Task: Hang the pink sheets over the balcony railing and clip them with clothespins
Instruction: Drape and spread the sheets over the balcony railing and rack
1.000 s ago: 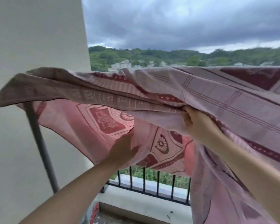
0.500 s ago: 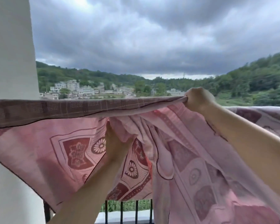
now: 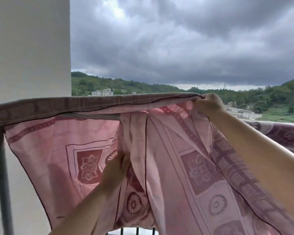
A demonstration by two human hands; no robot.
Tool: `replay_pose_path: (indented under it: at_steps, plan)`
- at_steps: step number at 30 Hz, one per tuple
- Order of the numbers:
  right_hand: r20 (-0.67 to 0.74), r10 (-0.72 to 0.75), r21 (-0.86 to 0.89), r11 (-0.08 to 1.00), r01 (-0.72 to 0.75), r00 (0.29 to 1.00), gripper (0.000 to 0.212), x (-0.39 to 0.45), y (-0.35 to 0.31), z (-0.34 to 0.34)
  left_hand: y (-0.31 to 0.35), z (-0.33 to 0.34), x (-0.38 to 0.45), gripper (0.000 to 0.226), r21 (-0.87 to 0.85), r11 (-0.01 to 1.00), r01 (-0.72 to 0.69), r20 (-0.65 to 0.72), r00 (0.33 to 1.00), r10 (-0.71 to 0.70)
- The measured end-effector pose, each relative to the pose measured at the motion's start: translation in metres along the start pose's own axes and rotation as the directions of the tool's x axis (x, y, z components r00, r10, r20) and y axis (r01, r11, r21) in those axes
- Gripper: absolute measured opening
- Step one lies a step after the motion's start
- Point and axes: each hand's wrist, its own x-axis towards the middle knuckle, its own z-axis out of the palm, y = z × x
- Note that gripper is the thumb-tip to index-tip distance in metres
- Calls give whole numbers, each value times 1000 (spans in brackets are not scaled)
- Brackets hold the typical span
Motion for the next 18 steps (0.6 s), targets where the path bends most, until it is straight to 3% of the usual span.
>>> replay_pose_path:
  at_steps: [2,4,7,11,18]
  plan:
    - [-72,-81,-74,994,76,994,29,1,-1,4,-41,14,-36,24,352,931,94,123,982,-145]
    - [-121,-204,-169,969,182,971,27,-3,-5,9,-62,30,-64,28,569,819,79,190,956,-224]
    - [-100,-349,-271,911,312,932,22,-19,-13,18,-66,36,-87,26,666,746,33,283,913,-293]
    - [-38,-434,-336,854,398,900,25,-38,-9,24,-72,33,-117,25,766,642,30,308,859,-408]
    - [78,-516,-388,773,503,853,27,-58,-16,21,-44,23,-134,31,860,506,-66,296,871,-391]
